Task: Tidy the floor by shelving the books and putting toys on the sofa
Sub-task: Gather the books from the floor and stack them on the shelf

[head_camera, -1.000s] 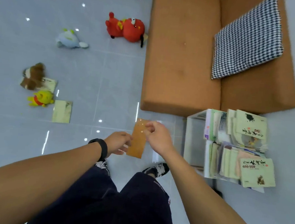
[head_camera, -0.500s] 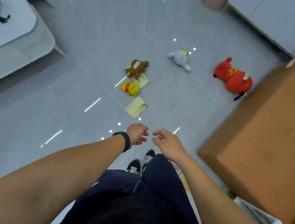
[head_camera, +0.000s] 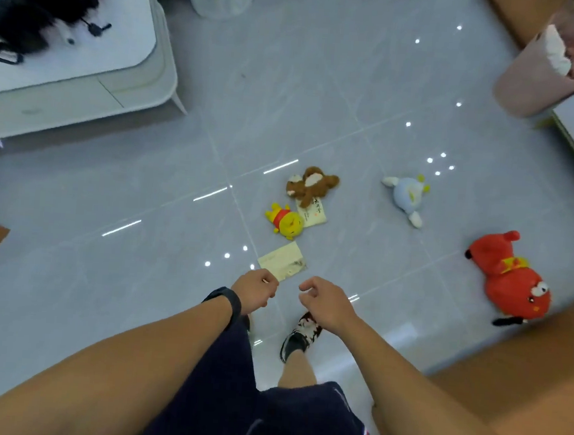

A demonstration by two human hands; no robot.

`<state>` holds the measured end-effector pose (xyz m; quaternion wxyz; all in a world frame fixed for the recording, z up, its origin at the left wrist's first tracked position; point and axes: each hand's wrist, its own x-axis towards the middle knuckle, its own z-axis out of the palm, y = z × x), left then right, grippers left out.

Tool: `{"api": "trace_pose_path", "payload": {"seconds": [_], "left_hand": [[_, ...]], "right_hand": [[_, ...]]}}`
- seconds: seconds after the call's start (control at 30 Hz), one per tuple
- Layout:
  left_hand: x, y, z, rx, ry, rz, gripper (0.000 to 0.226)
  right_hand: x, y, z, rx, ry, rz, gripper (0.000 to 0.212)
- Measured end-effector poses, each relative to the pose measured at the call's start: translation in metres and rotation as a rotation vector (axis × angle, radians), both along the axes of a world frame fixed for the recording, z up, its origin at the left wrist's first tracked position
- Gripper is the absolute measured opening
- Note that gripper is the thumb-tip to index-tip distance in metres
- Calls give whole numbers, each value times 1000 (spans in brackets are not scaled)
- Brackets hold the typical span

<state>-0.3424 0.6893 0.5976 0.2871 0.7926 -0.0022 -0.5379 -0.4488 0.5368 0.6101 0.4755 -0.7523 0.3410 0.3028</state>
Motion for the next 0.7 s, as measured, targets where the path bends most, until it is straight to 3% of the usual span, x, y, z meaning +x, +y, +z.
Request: {"api": "trace_pose_path", "payload": {"seconds": [0.13, 0.27, 0.43, 0.6, 0.7], "left_hand": [[40, -19, -60, 36, 86, 76, 13], [77, -34, -156, 100, 104, -88, 17], [126, -56, -358, 216, 41, -116, 13], [136, -63, -576, 309, -25, -55, 54], [116, -64, -650, 358, -66, -2, 78]], "right_hand": [[53, -41, -61, -27, 58, -4, 23], [106, -70, -166, -74, 78, -64, 22], [153, -94, -369, -132, 102, -189, 29], [174, -132, -576, -290, 200, -144, 44], [211, -154, -657, -363, 194, -266, 54]]}}
